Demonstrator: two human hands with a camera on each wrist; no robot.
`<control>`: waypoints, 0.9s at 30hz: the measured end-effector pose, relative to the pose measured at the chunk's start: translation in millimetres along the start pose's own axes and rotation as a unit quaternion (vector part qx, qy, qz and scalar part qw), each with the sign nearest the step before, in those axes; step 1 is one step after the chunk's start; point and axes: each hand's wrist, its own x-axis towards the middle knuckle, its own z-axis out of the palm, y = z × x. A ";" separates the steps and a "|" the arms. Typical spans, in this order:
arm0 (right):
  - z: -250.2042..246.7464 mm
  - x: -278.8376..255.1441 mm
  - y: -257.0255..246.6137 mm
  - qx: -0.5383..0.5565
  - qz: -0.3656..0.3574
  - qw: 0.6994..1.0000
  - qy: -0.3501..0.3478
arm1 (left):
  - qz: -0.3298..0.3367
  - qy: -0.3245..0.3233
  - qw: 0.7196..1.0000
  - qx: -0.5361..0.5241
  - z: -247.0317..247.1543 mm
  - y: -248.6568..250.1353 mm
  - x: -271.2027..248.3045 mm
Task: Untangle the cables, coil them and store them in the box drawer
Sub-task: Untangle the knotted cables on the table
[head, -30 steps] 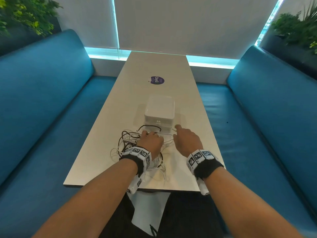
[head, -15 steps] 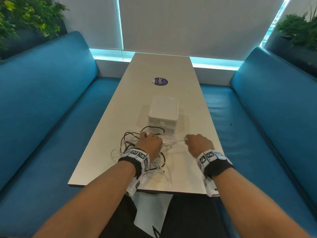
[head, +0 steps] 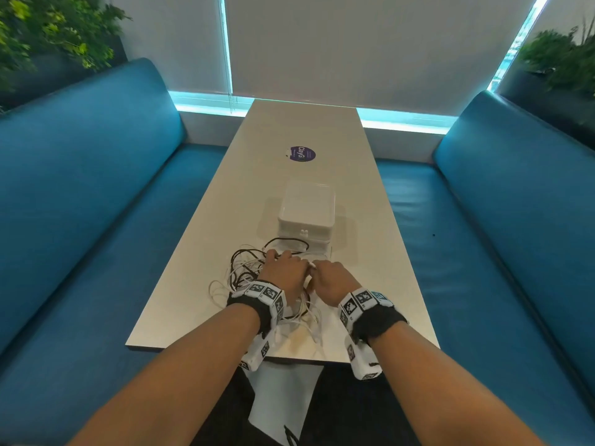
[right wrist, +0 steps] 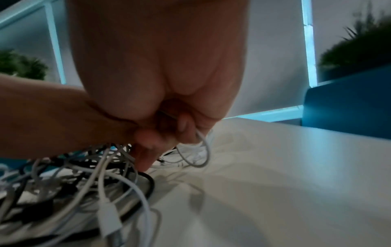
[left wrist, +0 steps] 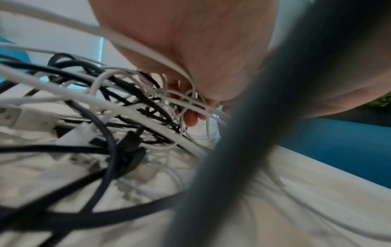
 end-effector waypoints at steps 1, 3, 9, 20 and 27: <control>1.4 1.4 0.0 0.009 0.010 1.000 -0.002 | -0.002 0.002 1.000 -0.010 1.4 -2.6 -0.5; 1.4 1.0 2.4 0.007 0.019 1.000 -0.002 | 0.000 0.008 1.000 -0.011 6.9 -5.8 -1.2; -9.4 -5.3 17.6 -0.142 0.054 0.987 0.051 | 0.001 0.038 0.999 -0.019 12.0 -8.2 1.1; -6.9 -13.5 14.0 -0.060 0.063 0.995 0.054 | -0.009 0.021 1.000 -0.003 8.9 -3.9 5.7; -0.7 -2.7 3.4 -0.004 -0.007 0.999 0.031 | 0.000 0.013 1.000 -0.017 8.7 -7.4 0.9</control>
